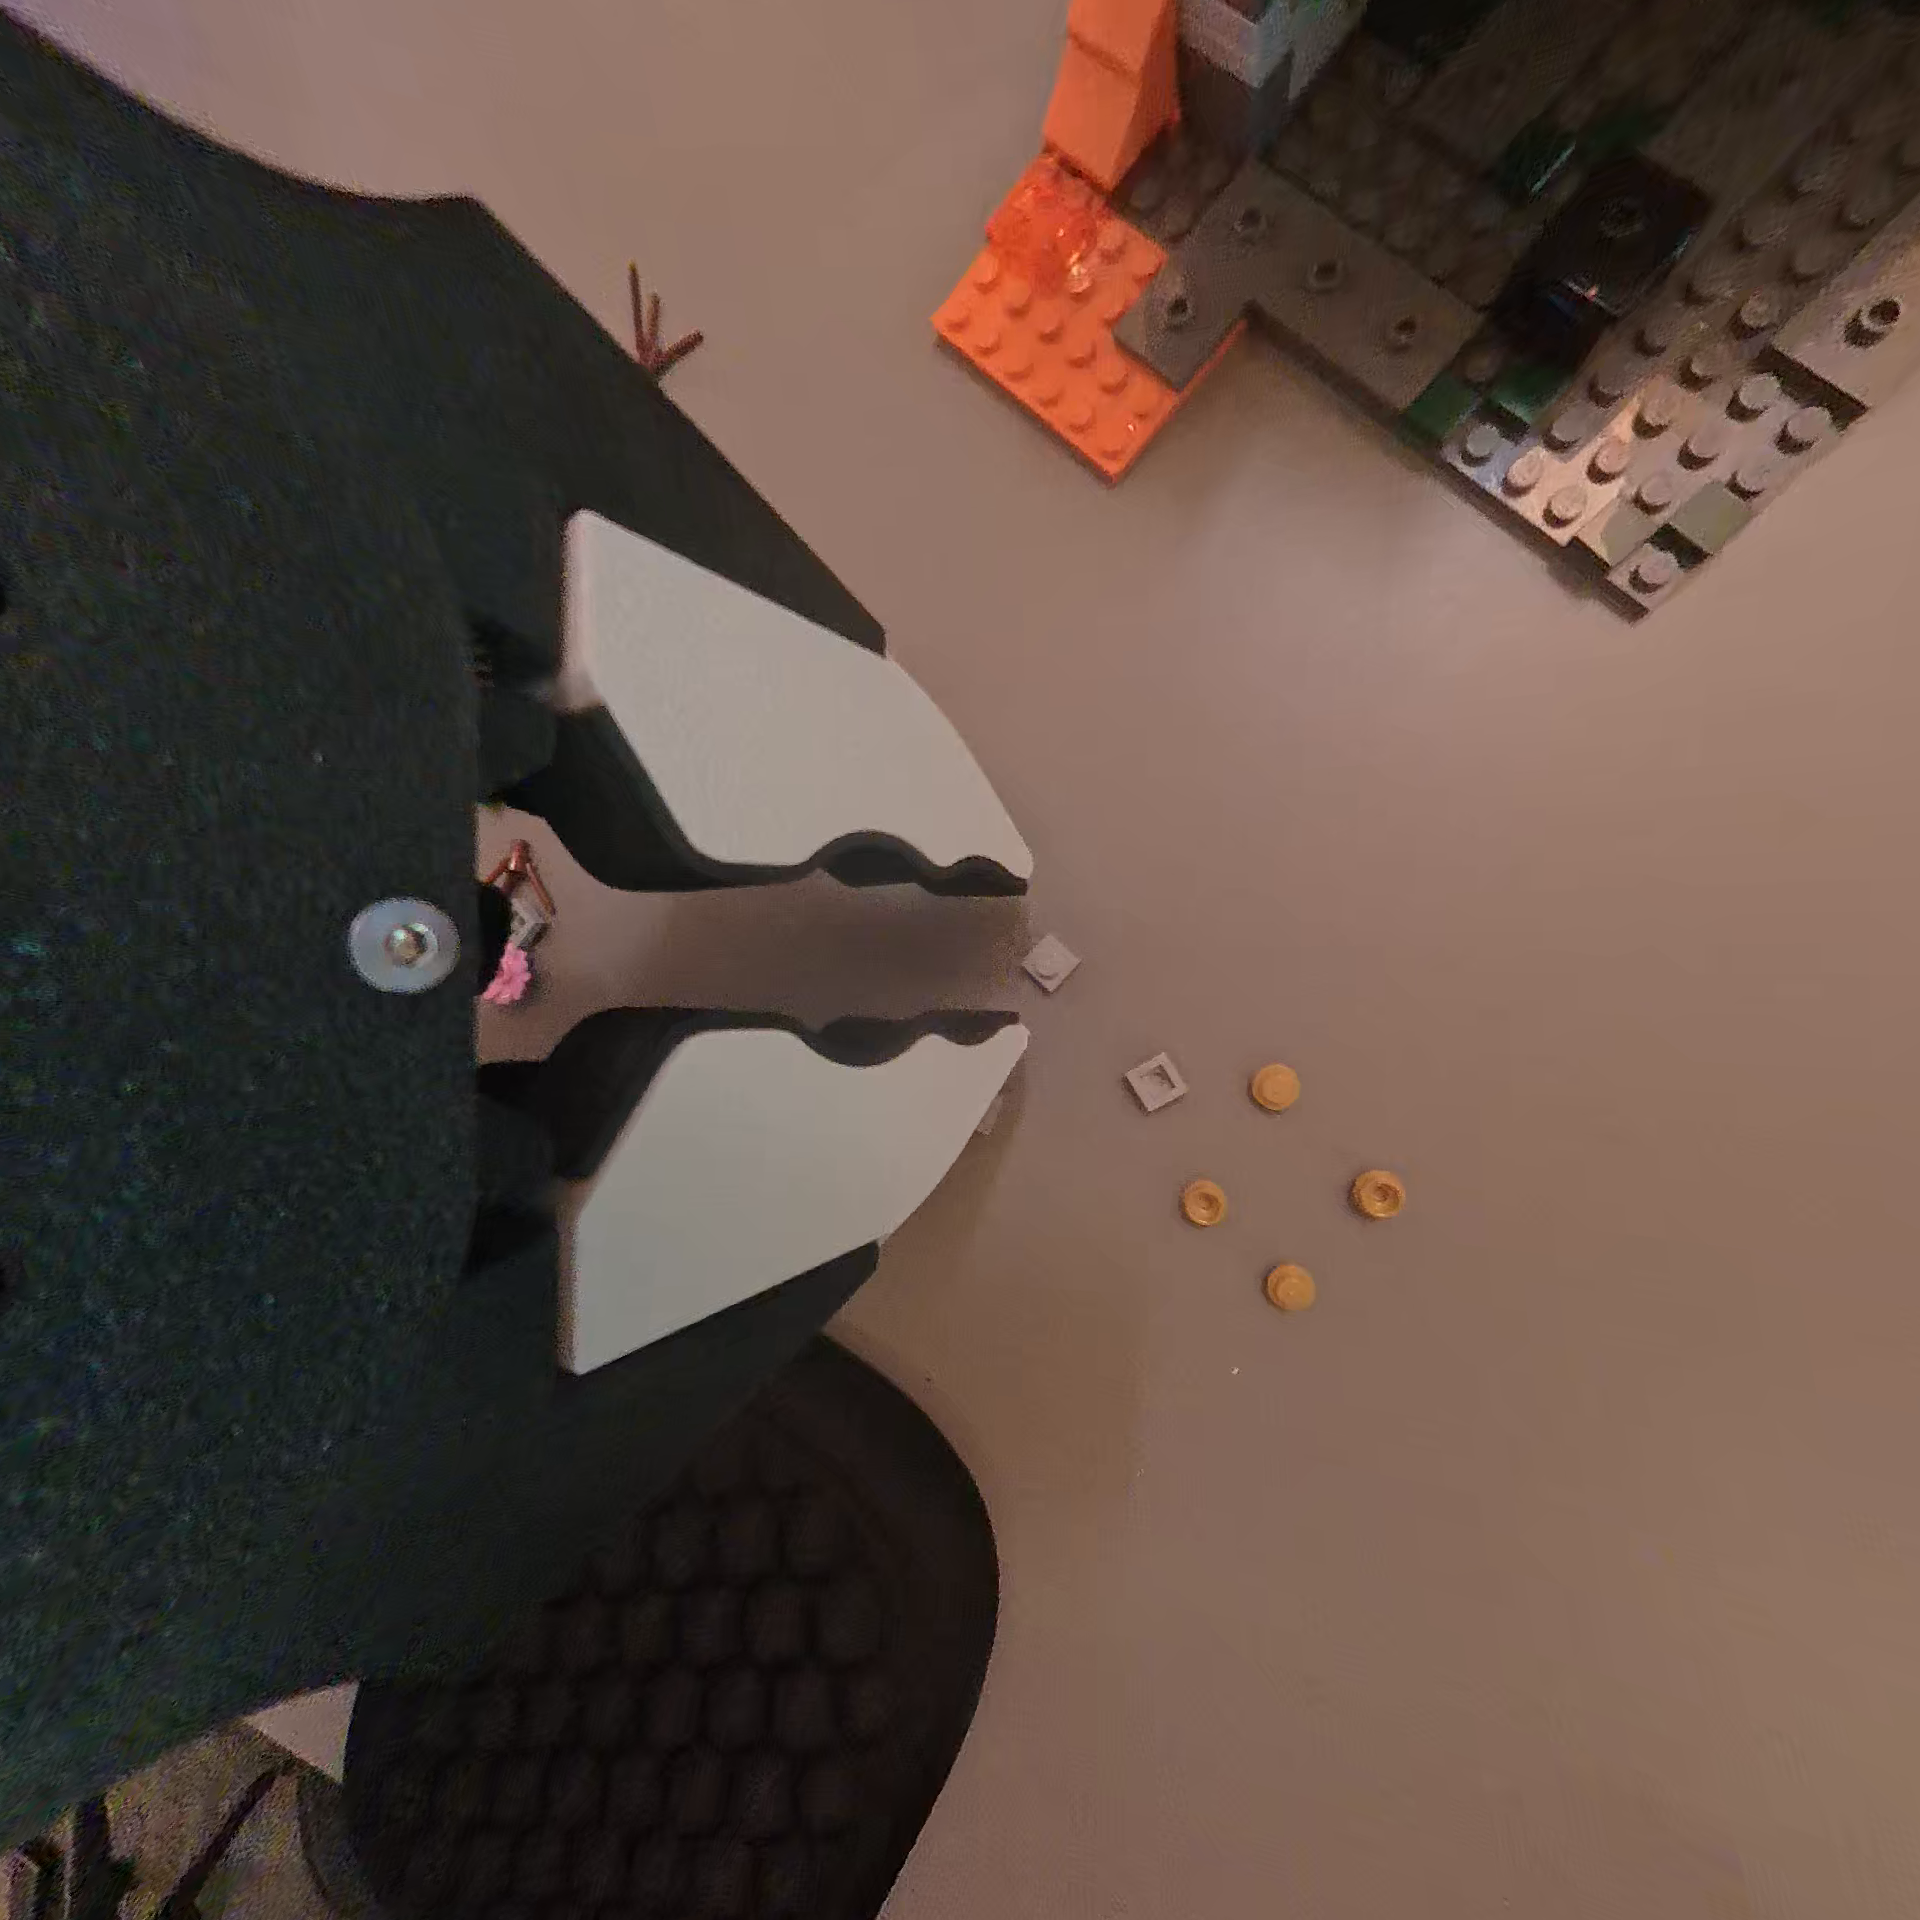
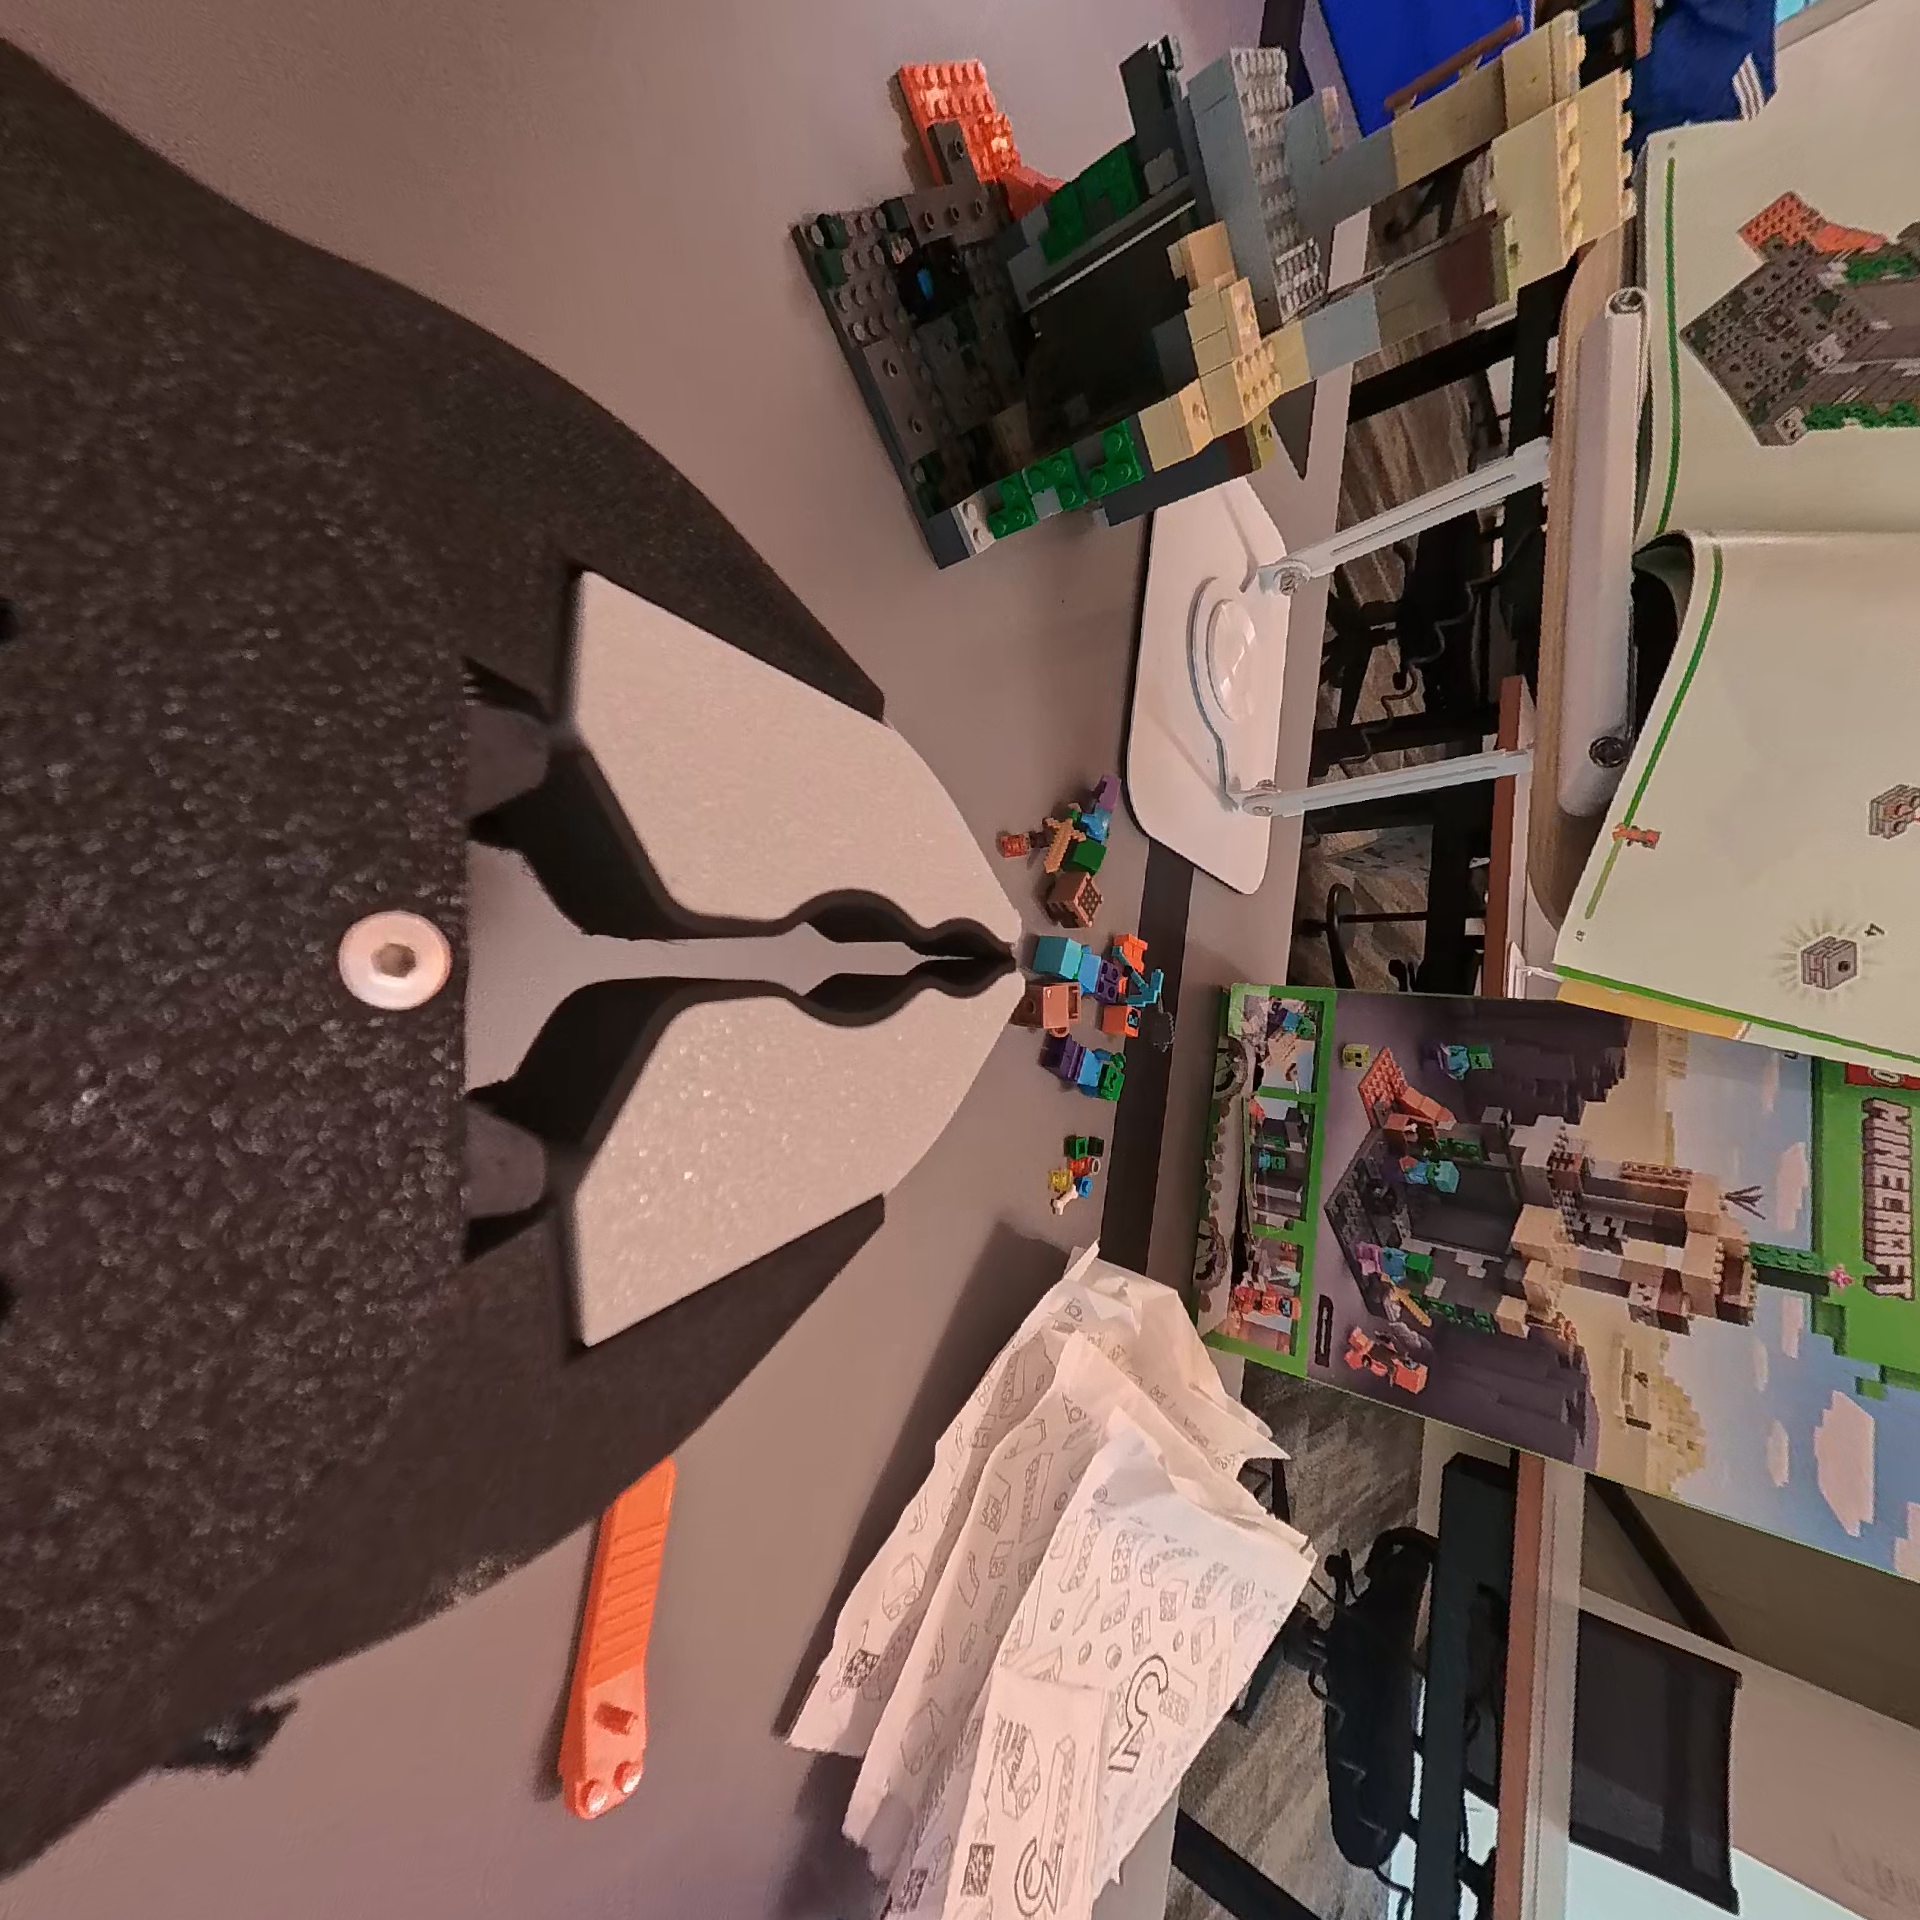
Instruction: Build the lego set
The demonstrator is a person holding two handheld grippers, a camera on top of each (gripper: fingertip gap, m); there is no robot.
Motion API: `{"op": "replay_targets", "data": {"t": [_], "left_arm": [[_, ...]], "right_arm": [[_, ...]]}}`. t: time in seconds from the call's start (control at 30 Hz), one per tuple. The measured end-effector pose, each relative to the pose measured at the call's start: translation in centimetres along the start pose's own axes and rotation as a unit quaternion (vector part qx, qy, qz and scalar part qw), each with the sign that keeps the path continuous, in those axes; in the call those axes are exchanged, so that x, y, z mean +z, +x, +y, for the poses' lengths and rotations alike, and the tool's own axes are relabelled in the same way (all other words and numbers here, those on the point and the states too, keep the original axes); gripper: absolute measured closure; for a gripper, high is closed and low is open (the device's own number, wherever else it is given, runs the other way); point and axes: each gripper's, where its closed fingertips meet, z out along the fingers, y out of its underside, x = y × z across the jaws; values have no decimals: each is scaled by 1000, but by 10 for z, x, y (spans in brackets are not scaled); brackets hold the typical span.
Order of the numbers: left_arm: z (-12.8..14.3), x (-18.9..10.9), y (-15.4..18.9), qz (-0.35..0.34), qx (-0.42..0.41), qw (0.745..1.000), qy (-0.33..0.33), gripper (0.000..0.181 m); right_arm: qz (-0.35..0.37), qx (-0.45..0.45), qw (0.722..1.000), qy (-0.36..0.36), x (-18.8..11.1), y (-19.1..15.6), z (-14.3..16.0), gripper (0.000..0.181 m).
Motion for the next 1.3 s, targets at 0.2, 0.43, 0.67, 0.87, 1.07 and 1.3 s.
{"op": "replay_targets", "data": {"t": [0.2,0.43,0.67,0.87,1.07,1.3], "left_arm": [[20,-36,-27,-59,-38,997,21,163],[82,-79,-89,-112,-138,984,15,162],[127,-51,-98,-69,-166,983,-29,159],[138,-42,-92,-54,-160,984,-48,160],[141,-34,-91,-48,-165,984,-51,167],[141,-34,-92,-45,-170,983,-50,171]], "right_arm": [[-1,2,1000,0,0,0,0,181],[-4,0,1000,-2,1,-2,1,181],[4,2,1000,3,-1,2,-1,181],[3,2,1000,-1,-1,2,1,181],[4,2,1000,-1,-1,3,1,181],[4,3,1000,0,-1,3,1,181]]}}
